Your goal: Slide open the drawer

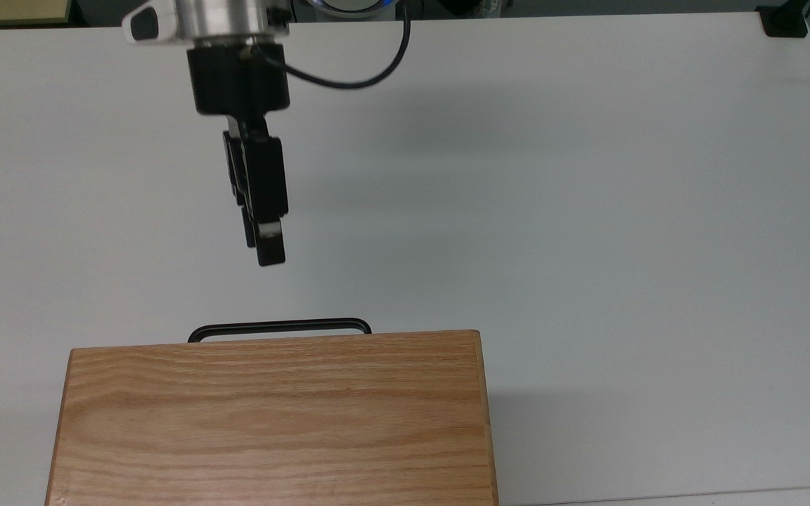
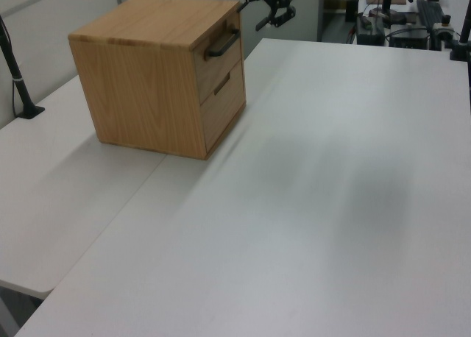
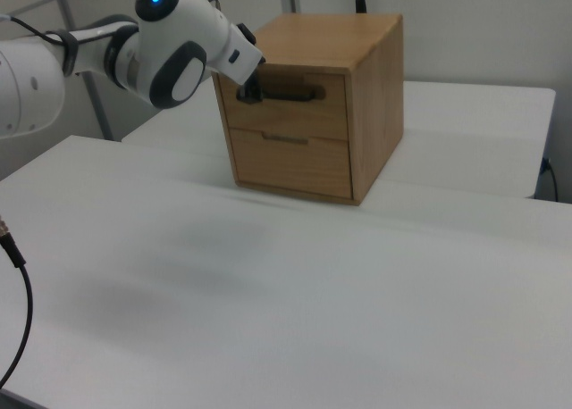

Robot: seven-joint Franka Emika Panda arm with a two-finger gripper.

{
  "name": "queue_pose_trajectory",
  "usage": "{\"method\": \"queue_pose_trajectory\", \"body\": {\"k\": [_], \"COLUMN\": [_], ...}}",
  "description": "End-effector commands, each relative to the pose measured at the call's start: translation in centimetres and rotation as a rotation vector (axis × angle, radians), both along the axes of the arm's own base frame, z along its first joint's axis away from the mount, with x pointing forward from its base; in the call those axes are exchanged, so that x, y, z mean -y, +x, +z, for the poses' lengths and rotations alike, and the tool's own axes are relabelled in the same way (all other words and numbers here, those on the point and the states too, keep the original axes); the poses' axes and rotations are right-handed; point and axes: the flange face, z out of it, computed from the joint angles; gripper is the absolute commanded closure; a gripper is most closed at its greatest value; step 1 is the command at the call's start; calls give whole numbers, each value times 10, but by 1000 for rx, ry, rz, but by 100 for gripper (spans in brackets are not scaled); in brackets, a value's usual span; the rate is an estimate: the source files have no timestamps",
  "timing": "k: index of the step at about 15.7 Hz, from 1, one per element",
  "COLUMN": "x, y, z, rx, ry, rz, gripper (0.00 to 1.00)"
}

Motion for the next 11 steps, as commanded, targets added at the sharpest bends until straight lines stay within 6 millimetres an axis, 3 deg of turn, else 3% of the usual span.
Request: {"method": "queue_pose_trajectory", "body": {"k": [1, 5, 9, 11], "x": [-5, -12, -15, -17], "y": [17, 38, 45, 44], "z": [-23, -36, -52, -55], "rx": [48, 139, 127, 119], "ry": [30, 13, -3, -9], "rz": [-48, -77, -70, -63], "gripper": [32, 34, 55, 59]}}
